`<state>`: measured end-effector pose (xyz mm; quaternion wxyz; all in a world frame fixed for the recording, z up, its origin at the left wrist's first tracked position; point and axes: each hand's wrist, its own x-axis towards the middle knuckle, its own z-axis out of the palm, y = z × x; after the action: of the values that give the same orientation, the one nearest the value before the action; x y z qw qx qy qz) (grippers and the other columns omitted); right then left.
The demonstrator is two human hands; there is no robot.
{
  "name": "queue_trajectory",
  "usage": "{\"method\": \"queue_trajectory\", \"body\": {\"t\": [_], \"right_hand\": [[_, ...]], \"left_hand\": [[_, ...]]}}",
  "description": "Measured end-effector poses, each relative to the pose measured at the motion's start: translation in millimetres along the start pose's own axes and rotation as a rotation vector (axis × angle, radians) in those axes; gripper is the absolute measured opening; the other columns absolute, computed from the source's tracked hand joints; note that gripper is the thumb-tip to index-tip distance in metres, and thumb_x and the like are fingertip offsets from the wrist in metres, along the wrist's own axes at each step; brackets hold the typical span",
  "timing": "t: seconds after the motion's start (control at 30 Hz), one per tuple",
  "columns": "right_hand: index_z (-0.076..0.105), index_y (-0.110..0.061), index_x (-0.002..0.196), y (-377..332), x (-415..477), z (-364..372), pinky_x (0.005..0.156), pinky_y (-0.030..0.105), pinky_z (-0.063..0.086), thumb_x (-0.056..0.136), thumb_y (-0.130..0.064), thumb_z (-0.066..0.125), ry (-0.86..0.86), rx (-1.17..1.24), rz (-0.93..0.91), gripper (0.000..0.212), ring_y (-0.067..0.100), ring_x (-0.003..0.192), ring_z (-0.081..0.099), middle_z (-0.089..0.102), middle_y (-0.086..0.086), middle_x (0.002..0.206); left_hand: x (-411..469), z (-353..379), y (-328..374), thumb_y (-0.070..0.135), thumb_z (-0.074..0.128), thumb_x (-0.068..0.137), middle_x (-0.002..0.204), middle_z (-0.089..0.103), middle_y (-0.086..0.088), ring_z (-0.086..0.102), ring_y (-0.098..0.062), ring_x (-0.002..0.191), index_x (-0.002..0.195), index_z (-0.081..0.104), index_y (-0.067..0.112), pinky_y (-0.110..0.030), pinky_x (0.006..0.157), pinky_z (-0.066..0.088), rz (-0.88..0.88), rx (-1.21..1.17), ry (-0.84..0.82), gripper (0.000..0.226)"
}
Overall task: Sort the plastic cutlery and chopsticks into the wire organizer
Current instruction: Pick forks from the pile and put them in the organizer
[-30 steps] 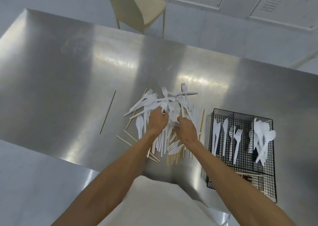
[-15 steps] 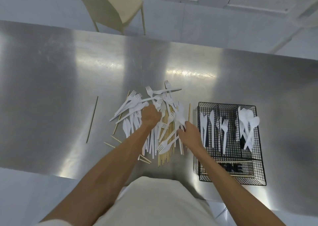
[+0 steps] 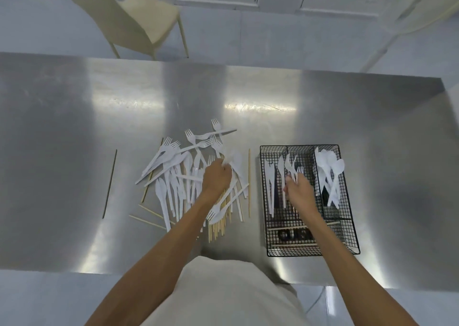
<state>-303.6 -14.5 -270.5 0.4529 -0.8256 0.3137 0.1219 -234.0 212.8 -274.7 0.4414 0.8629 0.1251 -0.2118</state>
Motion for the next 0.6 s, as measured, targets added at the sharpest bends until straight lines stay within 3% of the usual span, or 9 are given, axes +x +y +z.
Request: {"method": "queue_trajectory", "body": {"t": [0.1,0.2,0.27,0.37,0.47,0.53,0.6], "right_hand": [[0.054,-0.010,0.103,13,9,-20,0.056,0.032,0.046,0.107,-0.026,0.045,0.029,-0.104,0.046,0.018,0.016,0.068,0.056,0.062,0.008,0.087],[0.054,-0.009,0.107,21,15,-33,0.067,0.040,0.056,0.106,-0.021,0.045,0.002,-0.110,0.103,0.015,0.022,0.081,0.065,0.065,0.010,0.098],[0.056,-0.007,0.111,25,18,-38,0.060,0.032,0.052,0.104,-0.015,0.048,-0.002,-0.104,0.117,0.013,0.019,0.080,0.068,0.067,0.010,0.102],[0.056,-0.004,0.109,25,20,-43,0.057,0.030,0.056,0.101,-0.008,0.051,0.014,-0.042,0.129,0.010,0.016,0.076,0.071,0.068,0.013,0.103],[0.052,-0.004,0.097,26,24,-49,0.076,0.051,0.062,0.101,-0.004,0.051,0.006,-0.038,0.126,0.004,0.031,0.085,0.074,0.067,0.017,0.103],[0.053,-0.005,0.095,26,26,-52,0.080,0.053,0.061,0.101,-0.006,0.053,0.007,-0.024,0.117,0.006,0.029,0.086,0.074,0.068,0.017,0.102],[0.060,-0.007,0.104,28,28,-56,0.083,0.048,0.061,0.099,-0.013,0.058,0.013,-0.047,0.092,0.008,0.026,0.087,0.072,0.071,0.013,0.102]], "left_hand": [[-10,33,21,0.019,0.045,0.101,0.084,0.064,-0.018,0.066,-0.036,0.079,0.081,0.050,0.001,-0.046,0.069,0.053,0.004,-0.074,-0.094,0.027],[-25,70,44,0.016,0.046,0.102,0.097,0.069,-0.018,0.071,-0.024,0.072,0.099,0.058,0.006,-0.044,0.067,0.062,-0.029,-0.215,-0.232,0.016],[-33,93,60,0.010,0.049,0.100,0.100,0.070,-0.015,0.072,-0.018,0.068,0.096,0.056,0.016,-0.040,0.063,0.064,-0.050,-0.287,-0.299,0.010],[-41,123,77,0.002,0.052,0.096,0.096,0.068,-0.017,0.075,-0.030,0.077,0.074,0.042,0.027,-0.051,0.069,0.063,-0.089,-0.274,-0.320,0.035],[-45,142,89,-0.002,0.050,0.096,0.098,0.064,-0.023,0.072,-0.045,0.089,0.074,0.043,0.016,-0.059,0.074,0.059,-0.114,-0.230,-0.294,0.029],[-47,148,93,-0.003,0.049,0.095,0.095,0.064,-0.027,0.070,-0.046,0.088,0.079,0.049,0.011,-0.058,0.072,0.057,-0.115,-0.203,-0.254,0.021],[-48,151,97,-0.003,0.051,0.094,0.087,0.063,-0.025,0.064,-0.034,0.069,0.079,0.053,0.006,-0.045,0.057,0.054,-0.094,-0.153,-0.221,0.017]]}}
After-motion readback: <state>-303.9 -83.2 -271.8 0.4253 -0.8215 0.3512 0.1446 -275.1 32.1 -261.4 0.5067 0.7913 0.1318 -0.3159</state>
